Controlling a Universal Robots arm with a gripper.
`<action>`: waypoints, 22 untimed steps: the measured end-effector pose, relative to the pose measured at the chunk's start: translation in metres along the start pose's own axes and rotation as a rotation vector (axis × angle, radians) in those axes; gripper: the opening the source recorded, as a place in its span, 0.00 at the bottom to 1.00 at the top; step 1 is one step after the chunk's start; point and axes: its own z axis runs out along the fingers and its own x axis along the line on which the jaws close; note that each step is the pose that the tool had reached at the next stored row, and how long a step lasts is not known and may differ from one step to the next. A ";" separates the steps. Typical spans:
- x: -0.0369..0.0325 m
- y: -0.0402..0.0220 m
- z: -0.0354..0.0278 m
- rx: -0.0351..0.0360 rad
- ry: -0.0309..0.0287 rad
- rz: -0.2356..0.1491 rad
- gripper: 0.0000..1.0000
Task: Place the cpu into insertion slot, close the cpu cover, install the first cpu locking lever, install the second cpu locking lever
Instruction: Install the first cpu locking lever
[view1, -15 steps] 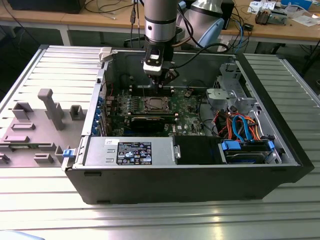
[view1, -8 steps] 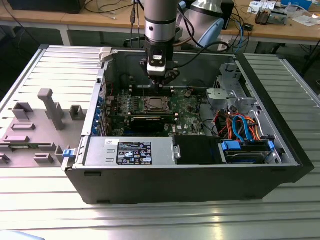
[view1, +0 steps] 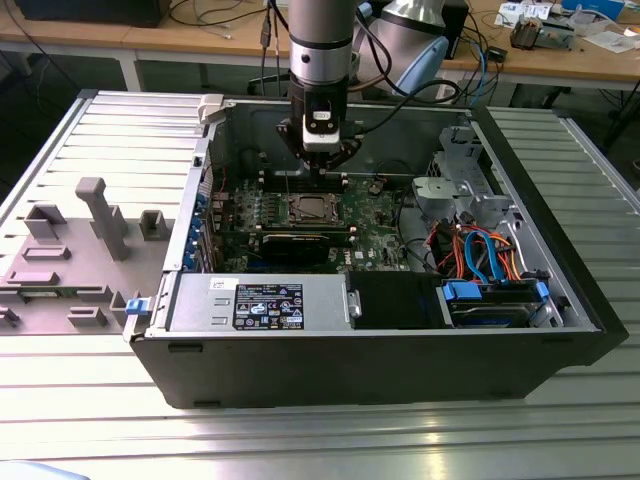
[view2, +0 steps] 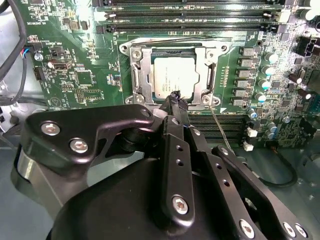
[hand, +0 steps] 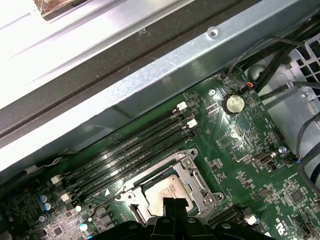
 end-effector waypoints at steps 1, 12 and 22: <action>0.0000 0.0000 0.0000 0.0000 0.0000 0.000 0.11; 0.0000 0.0000 0.0005 -0.0041 0.0029 -0.116 0.11; 0.0001 0.0000 0.0008 -0.0100 0.0071 -0.284 0.11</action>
